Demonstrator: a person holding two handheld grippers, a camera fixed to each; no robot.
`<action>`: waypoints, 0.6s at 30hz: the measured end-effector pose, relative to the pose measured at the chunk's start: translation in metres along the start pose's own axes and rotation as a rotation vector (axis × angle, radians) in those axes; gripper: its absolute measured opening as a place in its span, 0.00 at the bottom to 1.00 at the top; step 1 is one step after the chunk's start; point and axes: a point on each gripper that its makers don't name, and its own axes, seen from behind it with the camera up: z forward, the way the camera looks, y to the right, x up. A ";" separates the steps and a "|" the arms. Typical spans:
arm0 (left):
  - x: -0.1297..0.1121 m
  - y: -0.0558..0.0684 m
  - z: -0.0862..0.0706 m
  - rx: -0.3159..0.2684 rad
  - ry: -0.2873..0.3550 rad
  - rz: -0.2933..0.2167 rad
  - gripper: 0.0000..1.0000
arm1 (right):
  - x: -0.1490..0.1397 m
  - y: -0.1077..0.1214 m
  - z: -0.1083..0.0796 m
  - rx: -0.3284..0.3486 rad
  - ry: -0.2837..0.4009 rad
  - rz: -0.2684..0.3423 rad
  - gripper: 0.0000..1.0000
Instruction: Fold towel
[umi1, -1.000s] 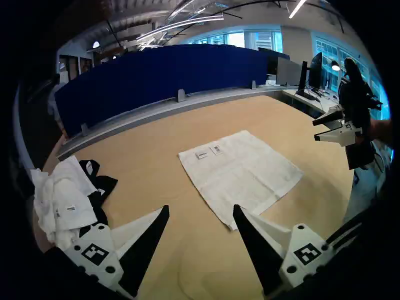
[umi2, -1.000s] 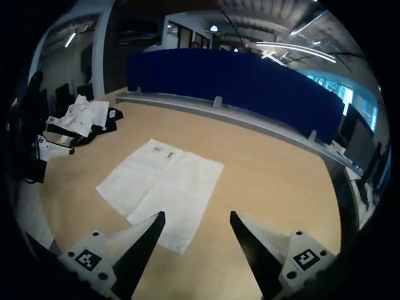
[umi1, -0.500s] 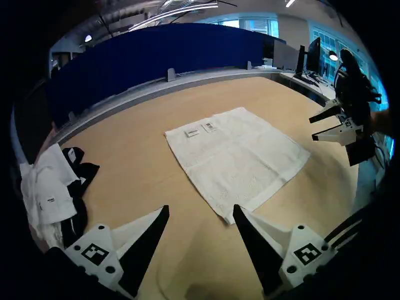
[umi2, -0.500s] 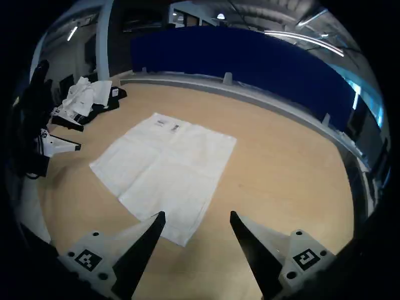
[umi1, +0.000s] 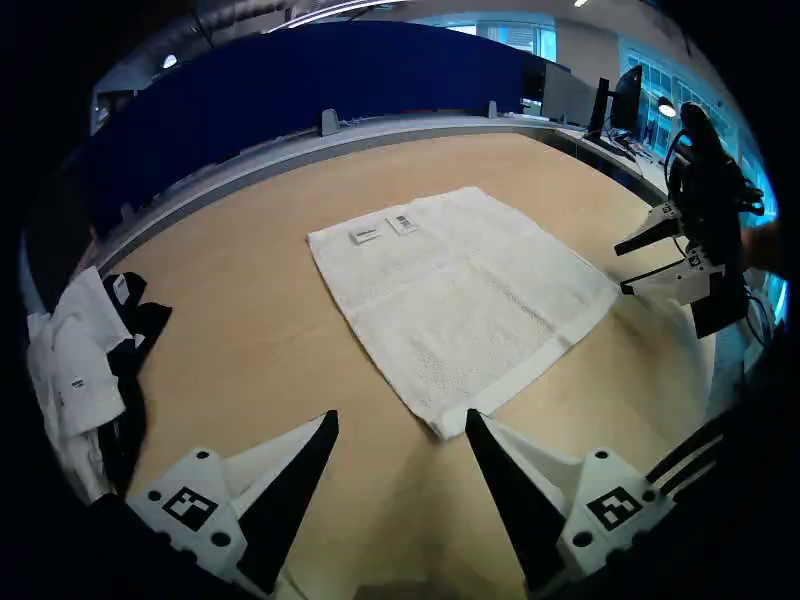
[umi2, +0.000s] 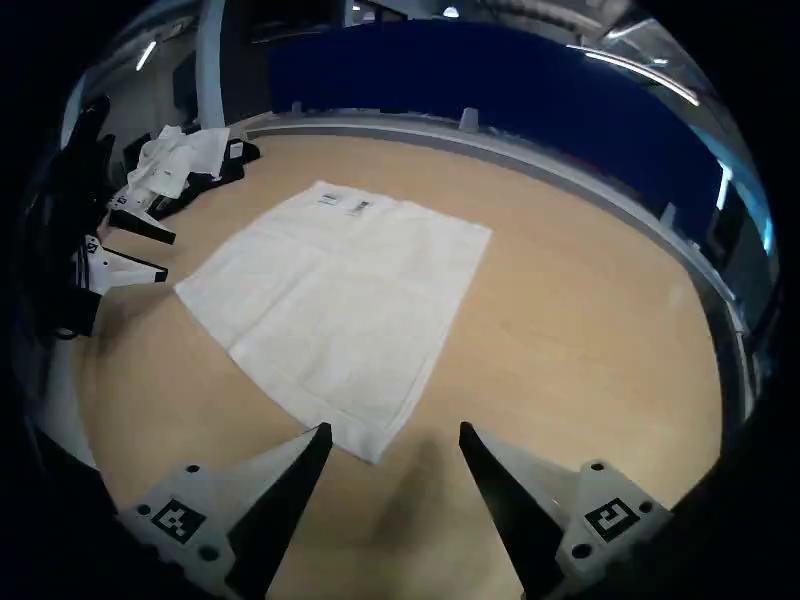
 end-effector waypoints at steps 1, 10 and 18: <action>-0.001 0.002 0.001 -0.005 -0.004 0.001 0.94 | -0.001 0.000 0.001 0.002 -0.001 -0.001 0.98; -0.011 0.018 0.010 -0.042 -0.048 0.025 0.92 | -0.009 -0.004 0.004 0.017 -0.022 0.000 0.91; -0.022 0.028 0.018 -0.056 -0.096 0.035 0.80 | -0.017 -0.008 0.007 0.030 -0.043 -0.002 0.79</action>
